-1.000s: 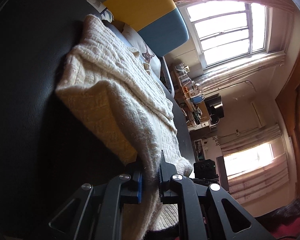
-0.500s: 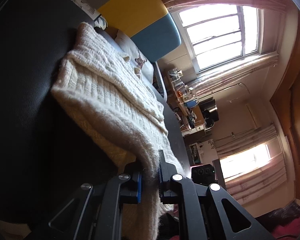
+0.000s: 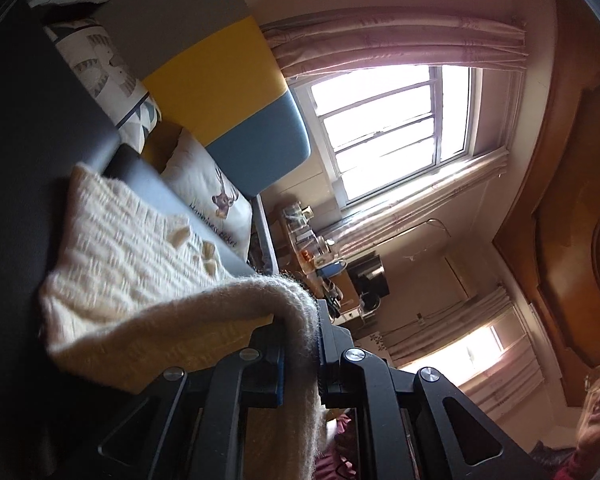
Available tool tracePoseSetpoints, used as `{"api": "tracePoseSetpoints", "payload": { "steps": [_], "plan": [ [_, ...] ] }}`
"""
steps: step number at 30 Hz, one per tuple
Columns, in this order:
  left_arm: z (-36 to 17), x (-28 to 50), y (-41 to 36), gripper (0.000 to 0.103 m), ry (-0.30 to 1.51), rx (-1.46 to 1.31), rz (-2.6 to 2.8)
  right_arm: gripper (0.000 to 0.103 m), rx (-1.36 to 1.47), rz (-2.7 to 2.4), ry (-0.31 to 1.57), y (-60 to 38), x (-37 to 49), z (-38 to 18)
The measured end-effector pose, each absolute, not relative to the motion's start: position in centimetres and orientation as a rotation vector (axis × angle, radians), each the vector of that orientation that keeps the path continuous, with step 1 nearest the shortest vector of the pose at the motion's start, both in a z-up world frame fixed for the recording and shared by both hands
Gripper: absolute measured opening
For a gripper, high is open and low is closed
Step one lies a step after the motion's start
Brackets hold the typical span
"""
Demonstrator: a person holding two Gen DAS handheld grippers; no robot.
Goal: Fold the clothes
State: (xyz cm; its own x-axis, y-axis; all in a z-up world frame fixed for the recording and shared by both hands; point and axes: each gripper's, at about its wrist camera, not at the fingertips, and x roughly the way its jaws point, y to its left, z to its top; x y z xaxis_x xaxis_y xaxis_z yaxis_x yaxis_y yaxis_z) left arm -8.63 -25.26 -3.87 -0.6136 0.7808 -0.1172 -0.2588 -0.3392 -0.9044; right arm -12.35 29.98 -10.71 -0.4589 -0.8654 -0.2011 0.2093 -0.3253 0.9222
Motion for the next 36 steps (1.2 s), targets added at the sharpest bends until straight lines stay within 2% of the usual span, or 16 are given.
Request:
{"api": "tracePoseSetpoints", "payload": {
  "steps": [5,7,9,12,17,22,23,24,27,29,30,33,36],
  "plan": [
    [-7.0,-18.0,-25.3,0.011,-1.309,-0.843,2.068,0.009,1.066,-1.905,-1.384,31.7,-20.1,-16.6],
    [-10.0,-21.3,-25.2,0.011,-1.373,-0.956,2.08,0.011,1.086,-1.883,-1.456,32.1,-21.1,-18.5],
    [-13.7,-23.3,-25.4,0.011,-1.47,-1.085,2.076,0.005,1.09,-1.86,-1.52,32.6,-21.7,-20.0],
    [-17.3,-24.1,-26.1,0.011,-1.574,-1.159,2.045,0.005,1.095,-1.822,-1.615,33.3,-22.6,-22.4],
    [-17.4,-22.2,-25.5,0.01,-1.519,-1.164,2.072,0.004,1.154,-1.872,-1.466,32.8,-21.5,-21.8],
    [-17.7,-17.2,-25.0,0.01,-1.493,-1.188,2.044,0.005,1.191,-1.852,-1.461,33.6,-18.4,-21.4],
    [-17.6,-16.3,-24.9,0.01,-1.49,-1.195,2.034,0.011,1.17,-1.822,-1.495,33.8,-18.0,-21.1],
    [-17.5,-15.5,-24.9,0.01,-1.497,-1.207,2.028,0.024,1.141,-1.784,-1.531,33.9,-17.6,-20.8],
    [-16.6,-13.9,-25.0,0.011,-1.526,-1.223,1.99,0.046,1.043,-1.708,-1.575,33.4,-16.8,-19.2],
    [-15.8,-13.4,-25.3,0.011,-1.558,-1.195,1.954,0.055,1.04,-1.671,-1.536,31.7,-17.1,-18.3],
    [-15.3,-13.2,-25.4,0.011,-1.566,-1.184,1.965,0.058,1.052,-1.649,-1.516,30.8,-17.5,-18.0],
    [-14.5,-13.5,-25.8,0.012,-1.597,-1.162,1.934,0.058,1.104,-1.628,-1.491,28.8,-18.9,-17.7],
    [-14.3,-14.3,-25.8,0.013,-1.643,-1.164,1.906,0.058,1.041,-1.686,-1.583,29.3,-20.4,-18.2]
  ]
}}
